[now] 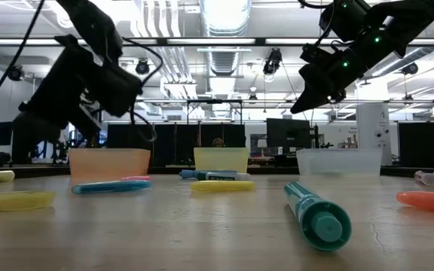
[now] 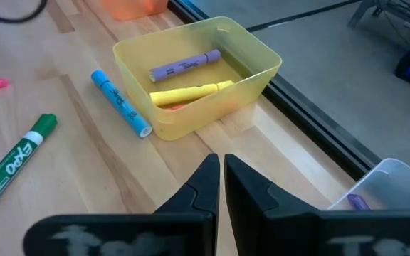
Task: Pick & Place Markers
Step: Put the yellow highlighter pen into the yellow bin
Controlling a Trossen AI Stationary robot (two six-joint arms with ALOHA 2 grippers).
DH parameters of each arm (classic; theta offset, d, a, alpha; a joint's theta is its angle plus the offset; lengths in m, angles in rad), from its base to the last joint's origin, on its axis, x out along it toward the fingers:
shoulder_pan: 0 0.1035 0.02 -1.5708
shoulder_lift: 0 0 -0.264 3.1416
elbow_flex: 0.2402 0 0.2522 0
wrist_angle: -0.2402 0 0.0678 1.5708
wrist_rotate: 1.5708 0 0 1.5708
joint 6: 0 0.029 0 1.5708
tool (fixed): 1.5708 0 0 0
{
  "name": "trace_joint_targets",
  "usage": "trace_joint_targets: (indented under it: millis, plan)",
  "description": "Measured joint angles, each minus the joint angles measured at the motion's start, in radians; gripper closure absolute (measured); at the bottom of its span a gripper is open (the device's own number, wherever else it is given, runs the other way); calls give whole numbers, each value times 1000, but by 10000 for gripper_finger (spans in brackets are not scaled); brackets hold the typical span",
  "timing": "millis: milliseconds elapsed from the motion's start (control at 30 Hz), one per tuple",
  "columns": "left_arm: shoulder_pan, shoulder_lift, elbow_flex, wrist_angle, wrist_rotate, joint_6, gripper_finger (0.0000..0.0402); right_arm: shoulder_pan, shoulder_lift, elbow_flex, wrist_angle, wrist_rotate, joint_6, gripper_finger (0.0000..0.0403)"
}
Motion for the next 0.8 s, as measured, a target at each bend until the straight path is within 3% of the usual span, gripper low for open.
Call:
trace_joint_targets:
  millis: [367, 633, 800]
  plan:
    - [36, -244, -74, 6, 35, -20, 362, 0, 0, 0, 1, -3, 1, 385]
    - [37, -173, -120, 9, -36, 69, 360, 0, 0, 0, 2, -3, 3, 385]
    - [36, -119, -115, 81, 43, 87, 336, 0, 0, 0, 5, -3, 3, 385]
